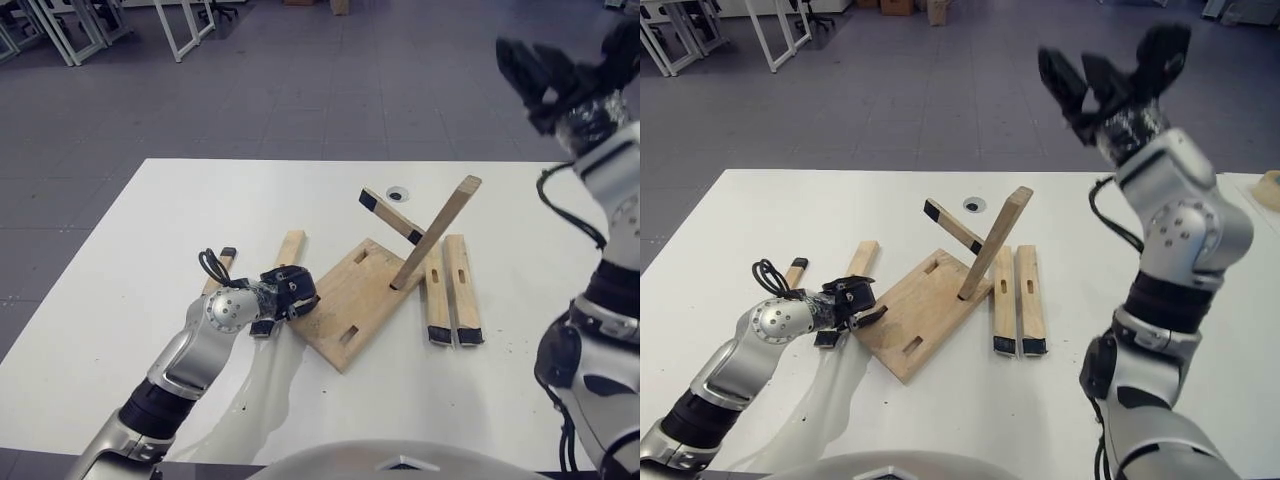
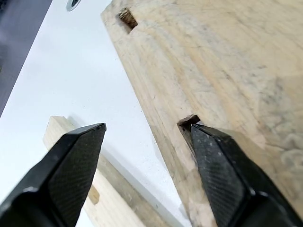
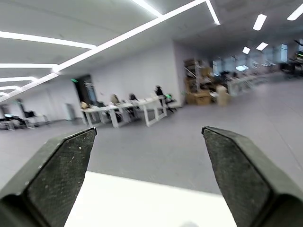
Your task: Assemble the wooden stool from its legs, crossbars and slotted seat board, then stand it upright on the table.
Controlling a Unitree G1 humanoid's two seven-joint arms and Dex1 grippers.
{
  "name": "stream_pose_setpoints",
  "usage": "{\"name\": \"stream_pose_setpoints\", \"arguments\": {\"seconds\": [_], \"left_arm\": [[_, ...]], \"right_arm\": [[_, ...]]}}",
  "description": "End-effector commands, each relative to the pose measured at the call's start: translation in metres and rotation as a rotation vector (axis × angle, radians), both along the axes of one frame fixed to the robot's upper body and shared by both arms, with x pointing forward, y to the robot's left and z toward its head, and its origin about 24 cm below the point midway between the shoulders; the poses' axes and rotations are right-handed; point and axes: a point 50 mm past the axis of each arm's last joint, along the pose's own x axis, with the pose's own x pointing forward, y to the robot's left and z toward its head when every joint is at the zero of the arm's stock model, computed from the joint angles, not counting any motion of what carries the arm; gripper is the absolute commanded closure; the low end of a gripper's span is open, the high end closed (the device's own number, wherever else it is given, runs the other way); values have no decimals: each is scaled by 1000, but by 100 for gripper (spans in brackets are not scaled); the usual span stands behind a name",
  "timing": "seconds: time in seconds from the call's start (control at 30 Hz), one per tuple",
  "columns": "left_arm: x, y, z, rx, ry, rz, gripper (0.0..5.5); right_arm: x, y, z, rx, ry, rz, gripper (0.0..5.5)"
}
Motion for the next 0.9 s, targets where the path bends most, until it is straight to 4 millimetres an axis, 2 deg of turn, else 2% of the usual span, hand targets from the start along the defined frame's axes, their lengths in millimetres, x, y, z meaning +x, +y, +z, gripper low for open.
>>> {"name": "stream_pose_setpoints", "arguments": {"seconds": [0.03,0.17,0.33,0.43,0.6,0.77,0.9], "left_arm": [[-20,5,-48,46,253,208,217],[-10,4,-61,-3,273,404,217],[18,1,-66,-122,228,655,217],[30,-14,-61,-180,207,695,217],[26,-40,-55,-256,242,673,217],[25,-41,-38,-313,240,672,217],[19,-39,-25,-373,248,686,217]], "right_arm": [[-26,-24,-75,-120,246,-176,138],[-57,-14,-138,-231,476,-219,138],[-84,6,-170,-295,630,-214,138],[-97,13,-180,-344,693,-217,138],[-112,19,-184,-436,759,-248,138],[-118,14,-182,-517,767,-324,138],[-123,13,-192,-439,841,-320,138]]}}
